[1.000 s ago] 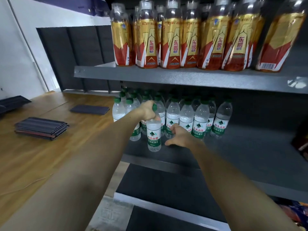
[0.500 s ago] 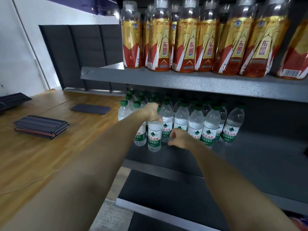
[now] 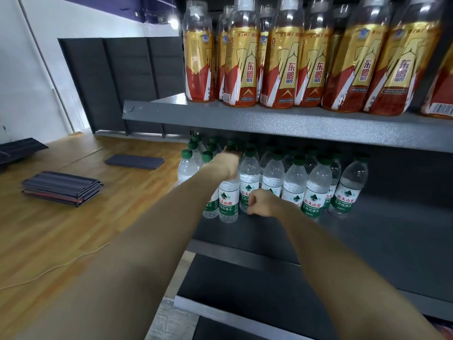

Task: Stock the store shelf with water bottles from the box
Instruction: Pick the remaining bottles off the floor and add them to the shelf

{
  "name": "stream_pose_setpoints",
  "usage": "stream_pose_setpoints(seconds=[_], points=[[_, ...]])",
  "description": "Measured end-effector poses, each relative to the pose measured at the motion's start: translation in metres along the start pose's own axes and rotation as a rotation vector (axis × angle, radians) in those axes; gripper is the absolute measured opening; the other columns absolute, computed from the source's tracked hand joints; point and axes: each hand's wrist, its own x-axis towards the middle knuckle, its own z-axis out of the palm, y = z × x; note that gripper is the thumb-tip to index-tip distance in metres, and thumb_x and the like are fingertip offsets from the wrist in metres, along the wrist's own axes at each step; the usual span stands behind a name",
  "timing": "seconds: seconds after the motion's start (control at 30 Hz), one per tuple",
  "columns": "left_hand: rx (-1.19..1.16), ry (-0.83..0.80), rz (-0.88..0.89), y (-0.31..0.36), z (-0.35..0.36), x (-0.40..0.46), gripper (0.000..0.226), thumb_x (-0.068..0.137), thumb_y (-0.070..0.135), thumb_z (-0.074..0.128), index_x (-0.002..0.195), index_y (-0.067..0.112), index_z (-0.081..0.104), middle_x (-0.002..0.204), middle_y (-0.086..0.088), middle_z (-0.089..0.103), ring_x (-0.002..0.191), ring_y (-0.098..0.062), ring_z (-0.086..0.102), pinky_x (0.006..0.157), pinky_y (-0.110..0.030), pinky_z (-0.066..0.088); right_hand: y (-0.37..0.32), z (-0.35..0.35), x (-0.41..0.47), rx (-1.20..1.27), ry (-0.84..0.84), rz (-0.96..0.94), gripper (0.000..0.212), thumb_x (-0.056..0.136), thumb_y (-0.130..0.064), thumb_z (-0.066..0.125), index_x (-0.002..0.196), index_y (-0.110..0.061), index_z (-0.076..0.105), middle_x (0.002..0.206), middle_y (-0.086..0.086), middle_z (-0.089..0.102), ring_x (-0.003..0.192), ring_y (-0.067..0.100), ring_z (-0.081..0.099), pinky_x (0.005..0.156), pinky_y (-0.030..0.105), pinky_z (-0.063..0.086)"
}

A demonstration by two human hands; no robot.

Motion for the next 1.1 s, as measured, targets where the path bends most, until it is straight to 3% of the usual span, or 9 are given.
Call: stream_pose_setpoints(seconds=[0.23, 0.33, 0.4, 0.5, 0.67, 0.83, 0.9, 1.03, 1.1], points=[[0.024, 0.034, 0.019, 0.004, 0.011, -0.005, 0.039, 0.090, -0.007, 0.048, 0.126, 0.007, 0.055, 0.107, -0.012, 0.061, 0.089, -0.023, 0.059, 0.077, -0.028, 0.048, -0.004, -0.001, -0.007, -0.035, -0.029, -0.001, 0.017, 0.083, -0.024, 0.071, 0.096, -0.020, 0.061, 0.102, 0.000, 0.061, 0.095, 0.019, 0.060, 0.089, 0.040, 0.052], [0.015, 0.047, 0.015, 0.002, 0.013, -0.009, 0.045, 0.093, -0.004, 0.050, 0.133, 0.015, 0.054, 0.125, -0.015, 0.055, 0.104, -0.029, 0.059, 0.091, -0.033, 0.049, -0.005, -0.003, -0.015, -0.040, -0.034, -0.012, 0.016, 0.083, -0.022, 0.071, 0.096, -0.016, 0.062, 0.102, 0.002, 0.063, 0.095, 0.020, 0.061, 0.087, 0.040, 0.053], [0.015, 0.051, -0.018, 0.002, 0.012, -0.015, 0.051, 0.094, -0.001, 0.052, 0.139, 0.022, 0.051, 0.141, -0.019, 0.040, 0.112, -0.034, 0.058, 0.101, -0.037, 0.048, -0.005, -0.006, -0.023, -0.037, -0.029, -0.015, 0.014, 0.081, -0.022, 0.071, 0.092, -0.019, 0.062, 0.102, 0.001, 0.063, 0.094, 0.019, 0.061, 0.089, 0.042, 0.054], [0.022, 0.062, -0.070, 0.008, 0.012, -0.030, 0.060, 0.093, 0.002, 0.056, 0.145, 0.027, 0.041, 0.151, -0.023, 0.023, 0.113, -0.038, 0.058, 0.099, -0.041, 0.050, -0.003, -0.010, -0.038, -0.034, -0.036, -0.029, 0.012, 0.082, -0.021, 0.070, 0.089, -0.021, 0.060, 0.104, 0.000, 0.062, 0.095, 0.018, 0.060, 0.088, 0.039, 0.053], [0.054, 0.082, -0.118, 0.024, 0.015, -0.068, 0.058, 0.091, 0.003, 0.055, 0.144, 0.022, 0.041, 0.140, -0.018, 0.038, 0.112, -0.035, 0.057, 0.089, -0.038, 0.050, 0.008, -0.010, -0.071, -0.027, -0.060, -0.050, 0.014, 0.082, -0.022, 0.071, 0.091, -0.023, 0.061, 0.104, -0.002, 0.063, 0.097, 0.017, 0.060, 0.092, 0.041, 0.051], [0.108, -0.013, -0.145, 0.055, 0.037, -0.116, 0.035, 0.092, 0.012, 0.053, 0.127, 0.014, 0.051, 0.124, -0.013, 0.054, 0.109, -0.034, 0.057, 0.080, -0.041, 0.047, 0.032, -0.003, -0.120, -0.025, -0.118, -0.067, 0.012, 0.082, -0.020, 0.070, 0.093, -0.018, 0.065, 0.101, 0.000, 0.066, 0.094, 0.018, 0.062, 0.090, 0.039, 0.051], [0.143, -0.066, -0.141, 0.072, 0.055, -0.135, 0.027, 0.093, 0.015, 0.050, 0.120, 0.013, 0.054, 0.120, -0.012, 0.059, 0.107, -0.032, 0.058, 0.076, -0.040, 0.047, 0.045, 0.005, -0.140, -0.051, -0.161, -0.064, 0.015, 0.081, -0.019, 0.069, 0.094, -0.011, 0.069, 0.098, 0.009, 0.071, 0.091, 0.024, 0.066, 0.087, 0.041, 0.054], [0.139, -0.193, -0.184, 0.104, 0.106, -0.171, 0.032, 0.088, 0.018, 0.052, 0.119, 0.014, 0.059, 0.122, -0.009, 0.060, 0.111, -0.033, 0.060, 0.089, -0.044, 0.052, 0.082, 0.035, -0.179, -0.020, -0.305, -0.049, 0.030, 0.084, -0.018, 0.066, 0.098, 0.008, 0.069, 0.094, 0.028, 0.072, 0.070, 0.028, 0.062, 0.064, 0.034, 0.051], [0.129, -0.259, -0.182, 0.117, 0.140, -0.186, 0.023, 0.086, 0.019, 0.054, 0.108, 0.015, 0.059, 0.120, -0.009, 0.062, 0.109, -0.034, 0.060, 0.090, -0.046, 0.052, 0.105, 0.058, -0.198, -0.024, -0.373, -0.034, 0.031, 0.083, -0.021, 0.066, 0.098, 0.006, 0.069, 0.094, 0.026, 0.072, 0.070, 0.027, 0.061, 0.064, 0.035, 0.053]])
